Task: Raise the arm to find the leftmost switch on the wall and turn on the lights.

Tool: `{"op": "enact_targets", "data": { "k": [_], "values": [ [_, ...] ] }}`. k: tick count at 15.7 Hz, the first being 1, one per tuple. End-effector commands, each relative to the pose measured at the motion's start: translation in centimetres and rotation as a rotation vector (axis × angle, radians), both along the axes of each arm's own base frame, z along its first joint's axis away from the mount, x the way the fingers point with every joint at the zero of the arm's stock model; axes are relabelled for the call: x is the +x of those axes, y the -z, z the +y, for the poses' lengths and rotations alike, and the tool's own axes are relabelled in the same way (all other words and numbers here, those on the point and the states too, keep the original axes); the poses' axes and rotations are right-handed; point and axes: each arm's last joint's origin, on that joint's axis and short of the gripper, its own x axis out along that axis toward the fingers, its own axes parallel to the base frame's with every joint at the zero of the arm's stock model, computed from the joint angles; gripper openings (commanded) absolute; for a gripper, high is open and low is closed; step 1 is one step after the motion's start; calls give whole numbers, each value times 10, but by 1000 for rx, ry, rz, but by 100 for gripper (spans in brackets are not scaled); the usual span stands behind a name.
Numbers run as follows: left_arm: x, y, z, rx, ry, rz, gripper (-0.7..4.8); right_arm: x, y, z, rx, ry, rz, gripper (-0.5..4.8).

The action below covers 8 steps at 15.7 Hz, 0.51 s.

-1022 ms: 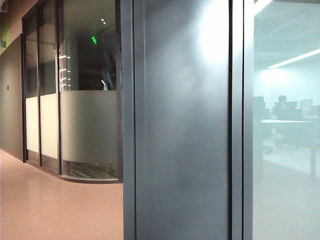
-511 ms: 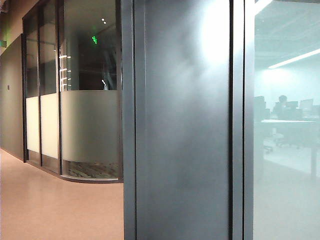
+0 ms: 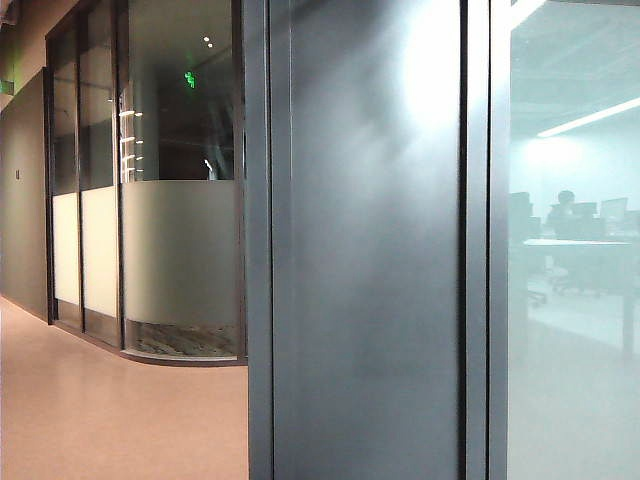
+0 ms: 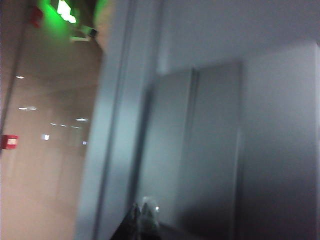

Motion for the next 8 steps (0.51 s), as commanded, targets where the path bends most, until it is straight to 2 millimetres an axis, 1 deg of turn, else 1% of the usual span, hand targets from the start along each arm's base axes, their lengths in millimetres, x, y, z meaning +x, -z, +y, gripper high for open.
{"op": "enact_targets", "data": {
  "k": [1, 5, 8],
  "values": [
    [-2, -3, 0, -2, 0, -21, -5, -1, -2, 0, 15, 2, -14, -1],
    [-2, -3, 0, -2, 0, -21, -5, -5, -5, 3, 45, 6, -48, -1],
    [-2, -3, 0, -2, 1, -21, -5, -3, -3, 4, 46, 9, -45, -1]
  ]
}}
